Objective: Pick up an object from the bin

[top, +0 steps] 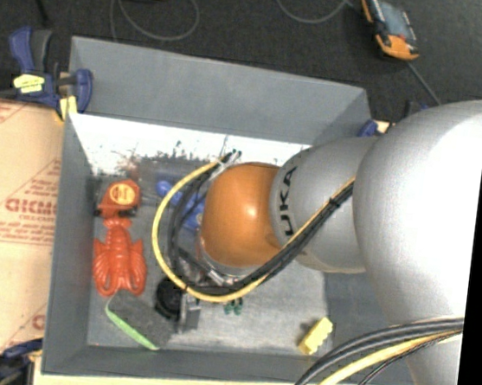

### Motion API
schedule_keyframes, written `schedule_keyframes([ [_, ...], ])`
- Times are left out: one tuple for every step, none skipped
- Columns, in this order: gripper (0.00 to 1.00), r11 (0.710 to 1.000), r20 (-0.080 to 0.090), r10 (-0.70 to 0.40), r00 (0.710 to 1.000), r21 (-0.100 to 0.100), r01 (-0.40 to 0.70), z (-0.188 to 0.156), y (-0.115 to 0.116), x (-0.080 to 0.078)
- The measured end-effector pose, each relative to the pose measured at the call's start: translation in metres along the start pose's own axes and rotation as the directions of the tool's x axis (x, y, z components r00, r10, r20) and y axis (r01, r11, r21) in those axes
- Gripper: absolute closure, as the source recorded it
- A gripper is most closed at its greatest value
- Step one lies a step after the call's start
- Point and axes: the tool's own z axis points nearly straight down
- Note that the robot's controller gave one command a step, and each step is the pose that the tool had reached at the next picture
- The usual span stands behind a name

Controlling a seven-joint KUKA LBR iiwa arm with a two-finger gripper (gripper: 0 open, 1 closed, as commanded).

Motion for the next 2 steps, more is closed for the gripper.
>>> schedule_keyframes([
  [1.0,1.0,0.0,0.001,1.0,0.0,-0.001,0.0,0.0,0.0],
  [1.0,1.0,0.0,0.003,1.0,0.0,-0.003,0.0,0.0,0.0],
])
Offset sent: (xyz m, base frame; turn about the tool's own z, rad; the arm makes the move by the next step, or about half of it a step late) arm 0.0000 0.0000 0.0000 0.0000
